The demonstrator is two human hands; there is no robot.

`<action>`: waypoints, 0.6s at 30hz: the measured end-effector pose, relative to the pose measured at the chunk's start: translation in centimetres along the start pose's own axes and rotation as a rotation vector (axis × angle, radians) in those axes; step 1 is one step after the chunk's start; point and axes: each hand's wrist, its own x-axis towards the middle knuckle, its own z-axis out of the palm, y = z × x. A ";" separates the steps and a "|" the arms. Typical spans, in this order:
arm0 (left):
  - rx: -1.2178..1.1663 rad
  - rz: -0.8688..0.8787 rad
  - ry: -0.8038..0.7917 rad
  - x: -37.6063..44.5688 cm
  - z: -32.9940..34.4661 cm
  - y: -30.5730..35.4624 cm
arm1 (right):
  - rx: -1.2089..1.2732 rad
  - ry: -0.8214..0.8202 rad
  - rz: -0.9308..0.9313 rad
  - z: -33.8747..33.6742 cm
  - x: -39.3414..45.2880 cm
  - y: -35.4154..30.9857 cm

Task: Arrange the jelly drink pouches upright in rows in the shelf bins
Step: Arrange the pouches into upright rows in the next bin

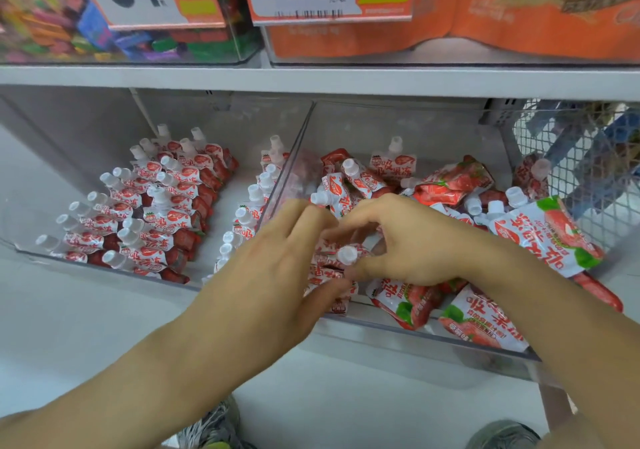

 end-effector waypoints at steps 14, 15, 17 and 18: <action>-0.085 0.069 -0.100 -1.2 1.6 -0.6 | 0.269 -0.013 0.118 -1.1 -0.3 0.7; -0.087 0.069 -0.084 -1.2 1.6 -0.6 | 0.284 -0.006 0.104 -1.0 -0.2 0.8; -0.072 0.070 -0.013 -1.2 1.1 -0.9 | 0.367 -0.009 0.090 -1.0 -0.1 0.7; -0.058 0.068 0.026 -1.2 0.5 -0.9 | 0.399 -0.020 0.089 -0.9 0.0 0.7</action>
